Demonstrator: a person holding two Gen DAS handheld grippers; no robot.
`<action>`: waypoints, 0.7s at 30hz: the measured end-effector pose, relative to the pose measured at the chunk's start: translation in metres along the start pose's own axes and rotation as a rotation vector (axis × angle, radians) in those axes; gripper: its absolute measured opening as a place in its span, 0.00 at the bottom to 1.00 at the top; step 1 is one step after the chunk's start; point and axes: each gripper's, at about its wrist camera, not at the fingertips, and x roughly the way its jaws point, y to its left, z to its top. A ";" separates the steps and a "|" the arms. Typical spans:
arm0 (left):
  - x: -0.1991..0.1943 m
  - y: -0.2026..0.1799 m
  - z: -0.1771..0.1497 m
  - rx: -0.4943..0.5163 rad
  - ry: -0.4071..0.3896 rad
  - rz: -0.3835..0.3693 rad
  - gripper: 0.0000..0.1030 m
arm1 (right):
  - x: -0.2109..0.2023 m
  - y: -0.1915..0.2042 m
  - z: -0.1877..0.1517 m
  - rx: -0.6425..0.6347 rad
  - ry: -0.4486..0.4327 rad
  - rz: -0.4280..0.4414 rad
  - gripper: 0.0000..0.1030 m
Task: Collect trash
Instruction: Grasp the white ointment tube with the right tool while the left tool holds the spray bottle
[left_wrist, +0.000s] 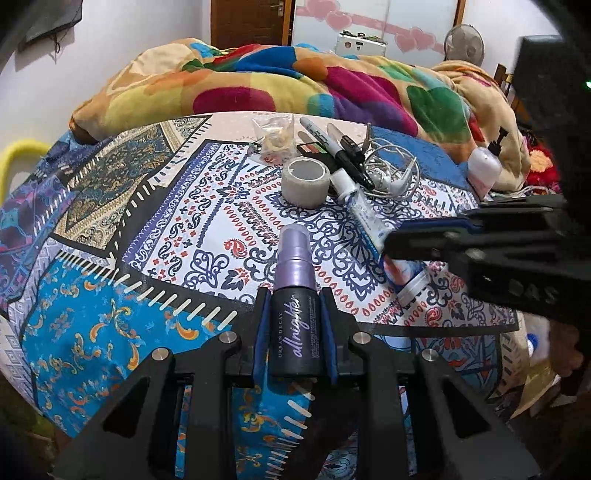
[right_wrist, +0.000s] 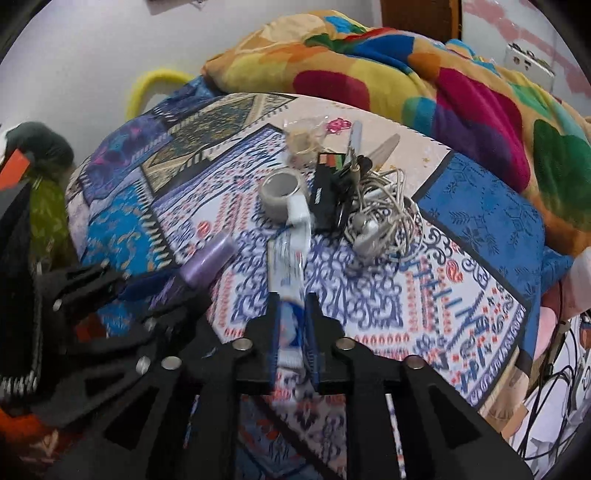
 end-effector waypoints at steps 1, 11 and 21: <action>0.000 0.001 -0.001 -0.002 -0.004 -0.008 0.24 | 0.002 0.000 0.002 0.007 -0.001 0.009 0.13; -0.003 -0.001 -0.005 0.019 -0.028 0.000 0.24 | 0.015 0.008 0.017 0.025 -0.003 0.045 0.48; -0.005 0.000 -0.007 -0.023 -0.046 0.077 0.24 | 0.023 0.011 0.020 -0.007 -0.028 -0.053 0.38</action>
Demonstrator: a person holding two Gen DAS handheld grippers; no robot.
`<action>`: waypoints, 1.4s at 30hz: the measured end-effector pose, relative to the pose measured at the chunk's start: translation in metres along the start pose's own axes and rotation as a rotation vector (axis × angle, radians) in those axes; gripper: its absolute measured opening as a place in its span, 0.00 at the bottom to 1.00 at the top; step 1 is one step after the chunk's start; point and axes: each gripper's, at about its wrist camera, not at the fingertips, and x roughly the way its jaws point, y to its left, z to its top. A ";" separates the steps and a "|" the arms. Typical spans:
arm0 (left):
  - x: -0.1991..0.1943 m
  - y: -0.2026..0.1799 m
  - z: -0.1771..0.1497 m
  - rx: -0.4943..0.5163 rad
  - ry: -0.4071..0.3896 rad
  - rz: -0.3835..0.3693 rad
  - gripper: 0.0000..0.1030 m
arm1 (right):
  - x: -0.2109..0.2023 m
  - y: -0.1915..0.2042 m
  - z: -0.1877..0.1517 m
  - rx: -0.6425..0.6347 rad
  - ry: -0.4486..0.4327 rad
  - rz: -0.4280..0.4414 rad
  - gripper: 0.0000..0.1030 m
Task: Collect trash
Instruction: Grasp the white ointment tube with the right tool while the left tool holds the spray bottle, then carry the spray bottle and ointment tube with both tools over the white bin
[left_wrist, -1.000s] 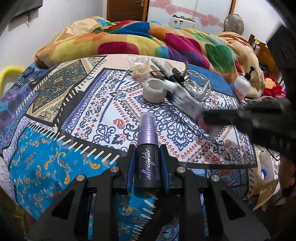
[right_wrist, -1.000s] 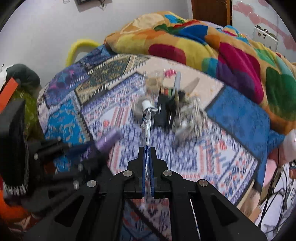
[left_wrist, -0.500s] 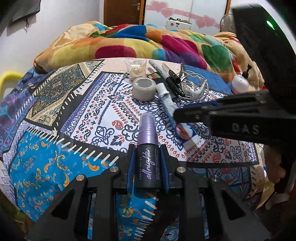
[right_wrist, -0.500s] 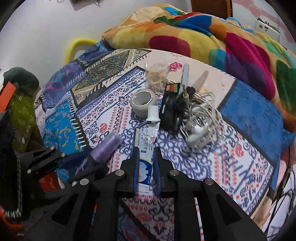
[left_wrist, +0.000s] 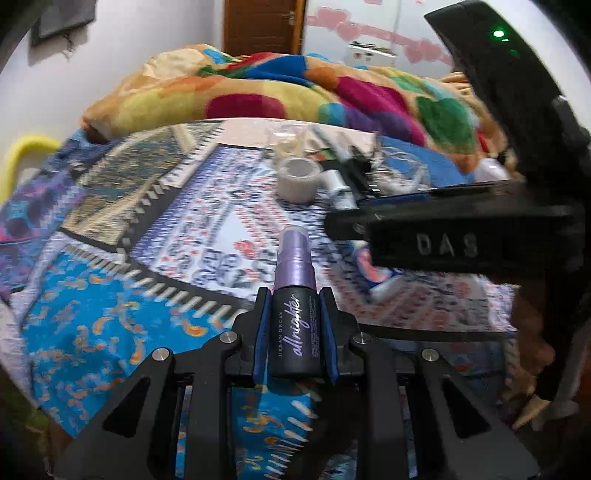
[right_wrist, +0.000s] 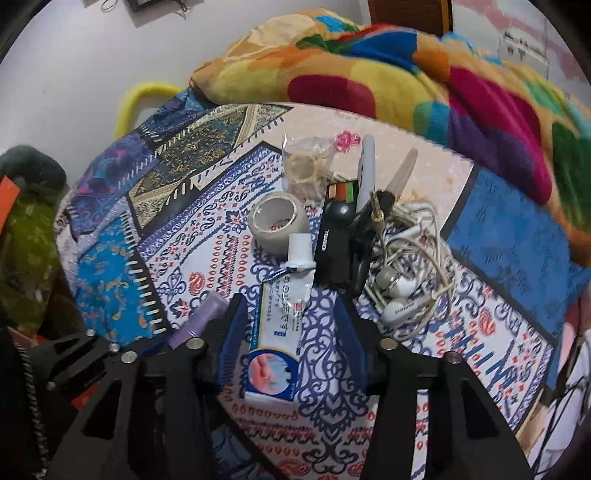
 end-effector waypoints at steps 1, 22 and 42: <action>0.000 0.001 0.000 -0.002 -0.006 0.008 0.24 | 0.001 0.002 -0.001 -0.018 -0.001 -0.010 0.28; -0.086 0.008 0.030 -0.040 -0.100 -0.056 0.24 | -0.092 0.019 0.001 -0.004 -0.128 -0.009 0.22; -0.251 0.070 -0.002 -0.104 -0.222 0.043 0.24 | -0.203 0.138 -0.009 -0.090 -0.295 0.026 0.22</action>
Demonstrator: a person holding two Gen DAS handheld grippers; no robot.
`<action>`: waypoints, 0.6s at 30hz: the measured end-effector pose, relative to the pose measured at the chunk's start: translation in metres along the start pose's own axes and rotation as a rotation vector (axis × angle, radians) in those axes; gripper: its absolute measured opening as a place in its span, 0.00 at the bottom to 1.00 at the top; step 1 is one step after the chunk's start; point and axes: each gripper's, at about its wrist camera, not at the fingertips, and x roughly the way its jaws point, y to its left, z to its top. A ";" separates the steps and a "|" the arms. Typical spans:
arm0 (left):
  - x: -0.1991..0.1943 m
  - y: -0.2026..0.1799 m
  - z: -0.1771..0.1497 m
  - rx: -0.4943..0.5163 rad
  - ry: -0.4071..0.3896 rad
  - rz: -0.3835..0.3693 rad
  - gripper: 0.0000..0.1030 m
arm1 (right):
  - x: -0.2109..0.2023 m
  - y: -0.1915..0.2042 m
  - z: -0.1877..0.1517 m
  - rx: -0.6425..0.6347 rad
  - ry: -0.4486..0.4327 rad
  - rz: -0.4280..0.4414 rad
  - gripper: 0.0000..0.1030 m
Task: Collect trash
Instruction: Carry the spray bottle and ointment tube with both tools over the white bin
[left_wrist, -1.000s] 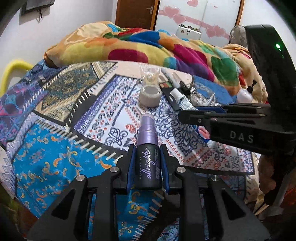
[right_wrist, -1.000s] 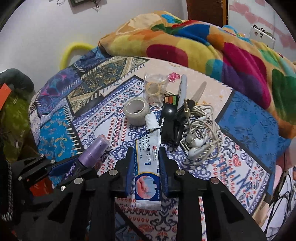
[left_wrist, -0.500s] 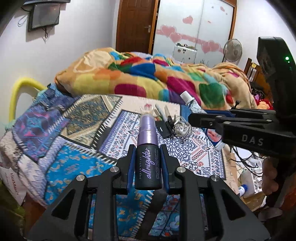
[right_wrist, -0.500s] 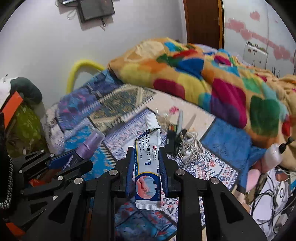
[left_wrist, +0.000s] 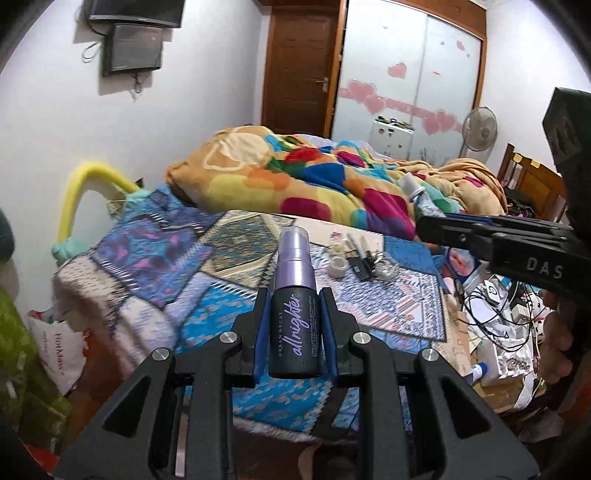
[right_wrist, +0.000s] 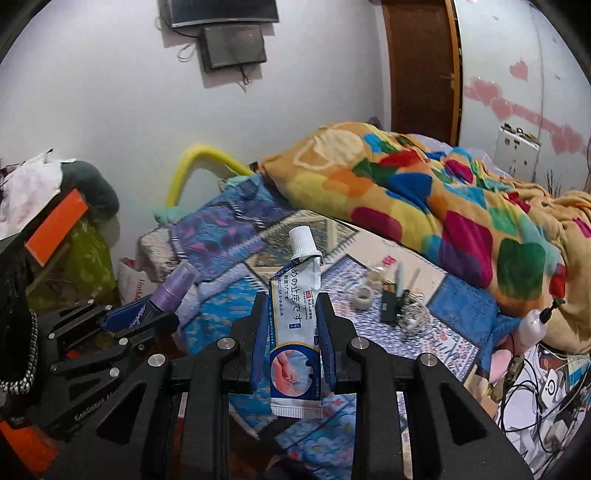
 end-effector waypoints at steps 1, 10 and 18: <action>-0.006 0.006 -0.002 -0.003 0.001 0.010 0.24 | -0.002 0.007 -0.001 -0.001 -0.004 0.008 0.22; -0.053 0.053 -0.032 -0.041 0.018 0.100 0.24 | -0.002 0.072 -0.011 -0.045 -0.002 0.080 0.22; -0.084 0.110 -0.064 -0.108 0.051 0.176 0.24 | 0.028 0.130 -0.029 -0.098 0.064 0.155 0.22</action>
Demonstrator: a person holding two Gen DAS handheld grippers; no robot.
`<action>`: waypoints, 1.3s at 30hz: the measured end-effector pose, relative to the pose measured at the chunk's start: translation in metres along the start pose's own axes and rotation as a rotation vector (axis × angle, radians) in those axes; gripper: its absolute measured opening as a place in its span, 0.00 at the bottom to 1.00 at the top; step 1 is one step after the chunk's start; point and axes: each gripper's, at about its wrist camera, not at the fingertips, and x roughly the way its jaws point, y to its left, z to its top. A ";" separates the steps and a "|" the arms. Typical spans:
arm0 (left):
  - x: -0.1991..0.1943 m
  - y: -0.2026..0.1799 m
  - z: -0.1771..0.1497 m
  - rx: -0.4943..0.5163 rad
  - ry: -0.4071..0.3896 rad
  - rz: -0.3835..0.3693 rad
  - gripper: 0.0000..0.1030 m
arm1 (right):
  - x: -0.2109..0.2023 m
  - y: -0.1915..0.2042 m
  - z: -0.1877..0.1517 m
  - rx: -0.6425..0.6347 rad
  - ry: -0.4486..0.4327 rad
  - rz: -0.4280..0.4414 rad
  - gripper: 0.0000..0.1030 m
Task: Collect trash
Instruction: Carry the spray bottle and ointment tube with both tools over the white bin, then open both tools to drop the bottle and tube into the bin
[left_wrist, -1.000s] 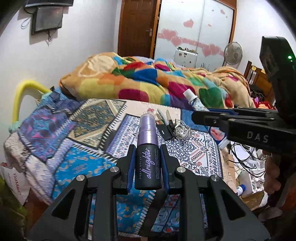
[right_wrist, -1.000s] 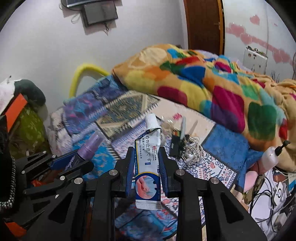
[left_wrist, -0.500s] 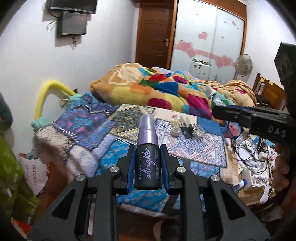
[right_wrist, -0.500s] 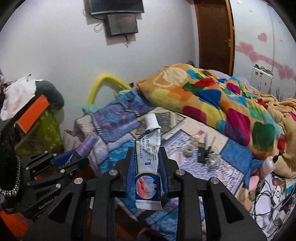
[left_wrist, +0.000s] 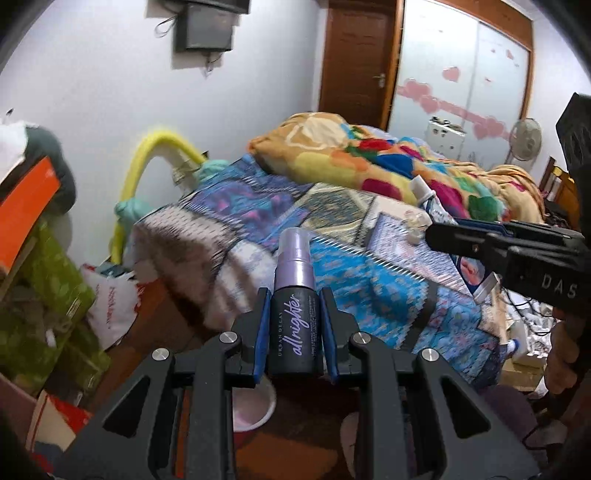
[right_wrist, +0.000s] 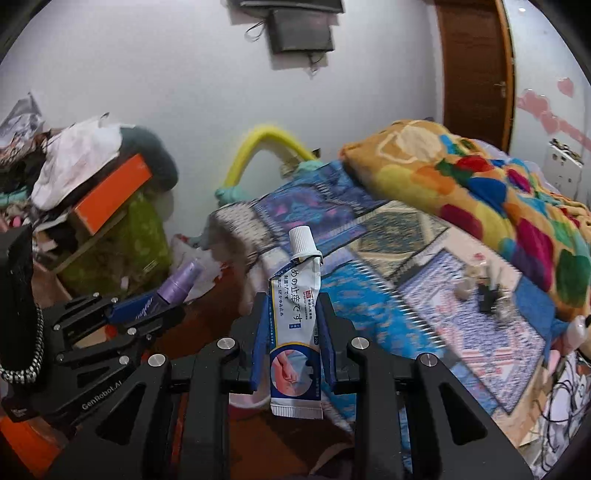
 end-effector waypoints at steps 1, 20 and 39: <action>0.000 0.006 -0.003 -0.004 0.006 0.012 0.24 | 0.006 0.006 -0.002 -0.009 0.011 0.012 0.22; 0.112 0.117 -0.106 -0.197 0.337 0.116 0.24 | 0.165 0.067 -0.050 -0.037 0.368 0.149 0.22; 0.221 0.163 -0.182 -0.389 0.585 0.086 0.24 | 0.280 0.079 -0.083 -0.038 0.664 0.230 0.23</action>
